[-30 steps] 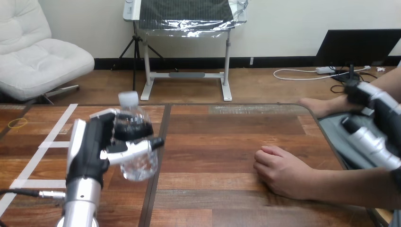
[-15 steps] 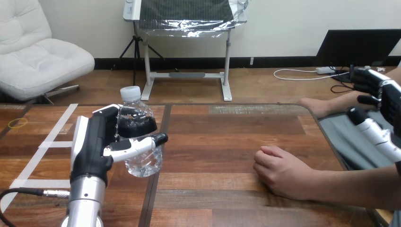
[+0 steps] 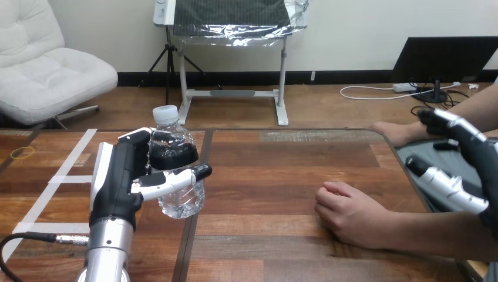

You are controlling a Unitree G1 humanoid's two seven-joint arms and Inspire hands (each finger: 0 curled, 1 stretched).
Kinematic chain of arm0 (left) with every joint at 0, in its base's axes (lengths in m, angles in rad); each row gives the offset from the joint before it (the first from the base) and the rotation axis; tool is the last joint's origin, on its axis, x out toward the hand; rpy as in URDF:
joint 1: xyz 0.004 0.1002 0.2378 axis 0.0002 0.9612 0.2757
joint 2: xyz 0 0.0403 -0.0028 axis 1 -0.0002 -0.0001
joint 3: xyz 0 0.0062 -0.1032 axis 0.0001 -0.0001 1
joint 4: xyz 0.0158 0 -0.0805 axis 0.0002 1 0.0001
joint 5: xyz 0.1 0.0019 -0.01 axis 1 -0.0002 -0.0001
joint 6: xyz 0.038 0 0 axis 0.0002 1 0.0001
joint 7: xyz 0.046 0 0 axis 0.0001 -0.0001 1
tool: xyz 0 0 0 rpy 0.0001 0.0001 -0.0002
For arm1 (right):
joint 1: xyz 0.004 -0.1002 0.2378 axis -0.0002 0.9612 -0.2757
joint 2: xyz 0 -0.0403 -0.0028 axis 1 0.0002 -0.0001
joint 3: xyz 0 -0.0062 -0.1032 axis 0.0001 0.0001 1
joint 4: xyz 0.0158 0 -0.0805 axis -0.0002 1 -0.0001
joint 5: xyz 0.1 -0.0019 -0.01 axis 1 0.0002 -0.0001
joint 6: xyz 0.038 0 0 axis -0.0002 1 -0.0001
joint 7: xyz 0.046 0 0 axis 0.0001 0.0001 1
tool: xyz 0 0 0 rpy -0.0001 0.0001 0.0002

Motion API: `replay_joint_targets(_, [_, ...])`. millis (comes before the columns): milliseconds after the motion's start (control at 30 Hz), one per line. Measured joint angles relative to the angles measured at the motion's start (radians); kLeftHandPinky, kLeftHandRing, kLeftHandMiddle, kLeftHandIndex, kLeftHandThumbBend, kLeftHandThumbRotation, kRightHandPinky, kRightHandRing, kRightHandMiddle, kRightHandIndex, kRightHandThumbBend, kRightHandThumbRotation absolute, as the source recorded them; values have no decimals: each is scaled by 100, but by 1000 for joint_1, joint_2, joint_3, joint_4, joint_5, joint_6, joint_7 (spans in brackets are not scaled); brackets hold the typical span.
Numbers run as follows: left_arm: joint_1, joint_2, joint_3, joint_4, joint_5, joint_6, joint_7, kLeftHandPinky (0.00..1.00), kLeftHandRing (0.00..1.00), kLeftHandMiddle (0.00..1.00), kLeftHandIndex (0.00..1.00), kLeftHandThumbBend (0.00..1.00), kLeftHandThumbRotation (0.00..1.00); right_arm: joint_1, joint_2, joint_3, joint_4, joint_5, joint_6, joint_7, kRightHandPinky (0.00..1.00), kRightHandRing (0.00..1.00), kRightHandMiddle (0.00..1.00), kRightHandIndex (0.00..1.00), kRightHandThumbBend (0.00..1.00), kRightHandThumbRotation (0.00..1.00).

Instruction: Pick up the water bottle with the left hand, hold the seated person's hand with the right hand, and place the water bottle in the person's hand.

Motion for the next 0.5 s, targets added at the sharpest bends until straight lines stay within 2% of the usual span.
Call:
replay_joint_targets(267, [0,0,2,0,-1,-8,-1,26,33,38,43,64,0,-3,-44,35,27,-72,22,1,73,86,88,88,89,68])
replay_joint_targets(500, [0,0,4,0,-5,-28,-6,25,32,38,42,63,0,-30,-79,72,63,-121,14,2,83,88,88,88,89,58])
